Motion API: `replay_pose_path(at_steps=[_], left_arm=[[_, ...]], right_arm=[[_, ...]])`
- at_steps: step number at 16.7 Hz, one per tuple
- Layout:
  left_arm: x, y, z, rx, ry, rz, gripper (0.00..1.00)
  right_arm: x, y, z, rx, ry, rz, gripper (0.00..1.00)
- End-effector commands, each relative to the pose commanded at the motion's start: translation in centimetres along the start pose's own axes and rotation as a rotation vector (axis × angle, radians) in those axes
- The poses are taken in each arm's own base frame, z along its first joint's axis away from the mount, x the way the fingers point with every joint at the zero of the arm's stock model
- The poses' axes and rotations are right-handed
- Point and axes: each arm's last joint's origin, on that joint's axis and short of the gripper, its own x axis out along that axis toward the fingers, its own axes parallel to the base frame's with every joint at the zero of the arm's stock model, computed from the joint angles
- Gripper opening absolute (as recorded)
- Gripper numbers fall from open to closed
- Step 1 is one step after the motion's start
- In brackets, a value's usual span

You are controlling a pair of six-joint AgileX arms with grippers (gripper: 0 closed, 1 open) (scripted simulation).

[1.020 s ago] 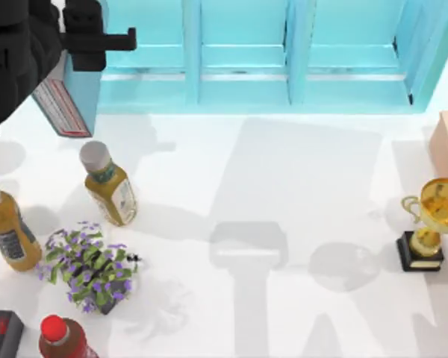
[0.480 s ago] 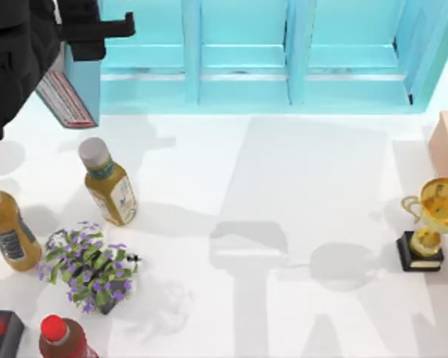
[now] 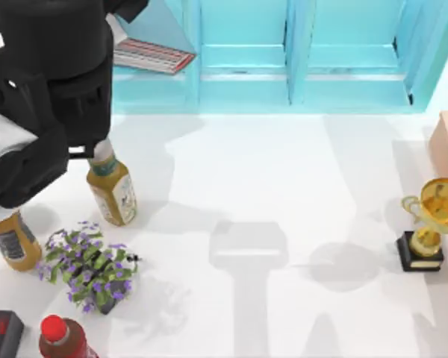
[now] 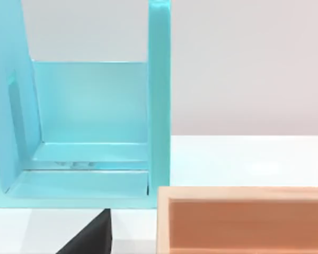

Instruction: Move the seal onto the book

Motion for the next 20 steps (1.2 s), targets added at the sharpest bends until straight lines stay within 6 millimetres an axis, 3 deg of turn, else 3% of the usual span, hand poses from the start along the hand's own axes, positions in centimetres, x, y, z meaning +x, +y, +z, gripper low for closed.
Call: replay_pose_path(at_steps=[6,12,15,20], left_arm=[[-2.6,-0.4,-9.8,-0.586,0.064,-0.027,0.0],[-7.2,1.5,-19.0,-0.823,0.251,0.01,0.0],[-8.7,2.4,-21.1,-0.824,0.311,0.031,0.0],[-8.8,2.6,-21.3,-0.814,0.316,0.038,0.0]], right_arm=[[0.0,0.0,0.0,0.0,0.0,0.0,1.0],[0.0,0.0,0.0,0.0,0.0,0.0,1.0],[0.0,0.0,0.0,0.0,0.0,0.0,1.0],[0.0,0.0,0.0,0.0,0.0,0.0,1.0]])
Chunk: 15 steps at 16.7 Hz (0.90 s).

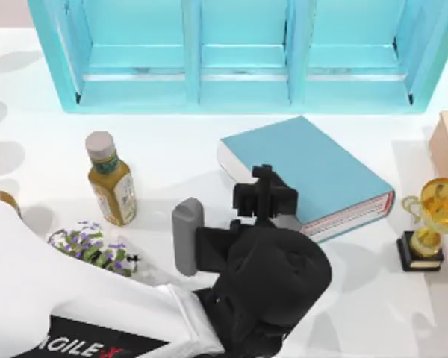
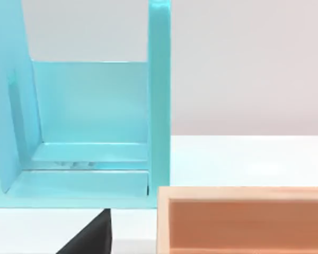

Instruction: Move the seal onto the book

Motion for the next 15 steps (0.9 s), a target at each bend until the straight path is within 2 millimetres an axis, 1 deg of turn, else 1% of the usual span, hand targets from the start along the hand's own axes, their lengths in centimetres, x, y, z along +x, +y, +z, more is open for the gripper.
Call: replay_pose_path(at_steps=[5,12,15], left_arm=[[0.04,0.66,-0.02,0.033,-0.015,0.005,0.0],[-0.59,-0.05,-0.04,-0.008,0.004,-0.005,0.0],[-0.22,0.59,0.11,0.01,-0.009,0.005,0.0]], right_arm=[[0.0,0.0,0.0,0.0,0.0,0.0,1.0],[0.0,0.0,0.0,0.0,0.0,0.0,1.0],[0.0,0.0,0.0,0.0,0.0,0.0,1.0]])
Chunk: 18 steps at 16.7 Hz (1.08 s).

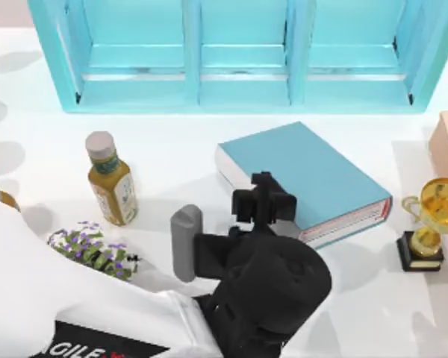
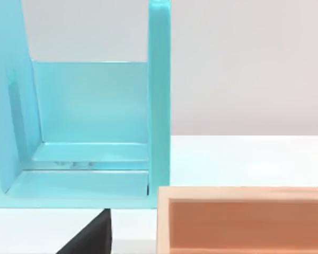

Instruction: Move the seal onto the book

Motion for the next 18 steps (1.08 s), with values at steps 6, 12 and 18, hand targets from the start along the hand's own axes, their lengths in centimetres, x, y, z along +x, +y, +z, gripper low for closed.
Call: replay_pose_path(at_steps=[6,12,18], left_arm=[[0.8,2.3,0.0,0.0,-0.018,-0.003,0.0],[0.6,2.5,0.0,-0.008,0.008,-0.003,0.0],[0.6,2.5,0.0,-0.008,0.008,-0.003,0.38]], right_arm=[[0.0,0.0,0.0,0.0,0.0,0.0,1.0],[0.0,0.0,0.0,0.0,0.0,0.0,1.0],[0.0,0.0,0.0,0.0,0.0,0.0,1.0]])
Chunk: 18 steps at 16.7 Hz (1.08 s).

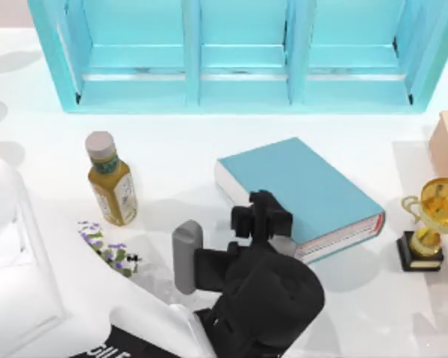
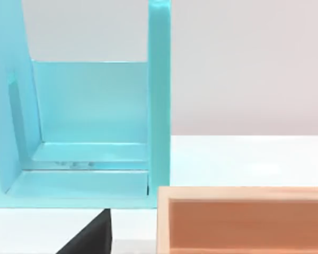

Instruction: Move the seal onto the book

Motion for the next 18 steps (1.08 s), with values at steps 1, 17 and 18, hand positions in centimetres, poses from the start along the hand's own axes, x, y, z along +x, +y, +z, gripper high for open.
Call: replay_pose_path(at_steps=[1,17,18], left_arm=[[0.0,0.0,0.0,0.0,0.0,0.0,0.45],[0.02,0.1,0.06,0.004,-0.002,0.003,1.0],[-0.01,0.08,0.03,0.002,-0.002,0.002,1.0]], right_arm=[[0.0,0.0,0.0,0.0,0.0,0.0,1.0],[0.0,0.0,0.0,0.0,0.0,0.0,1.0],[0.0,0.0,0.0,0.0,0.0,0.0,1.0]])
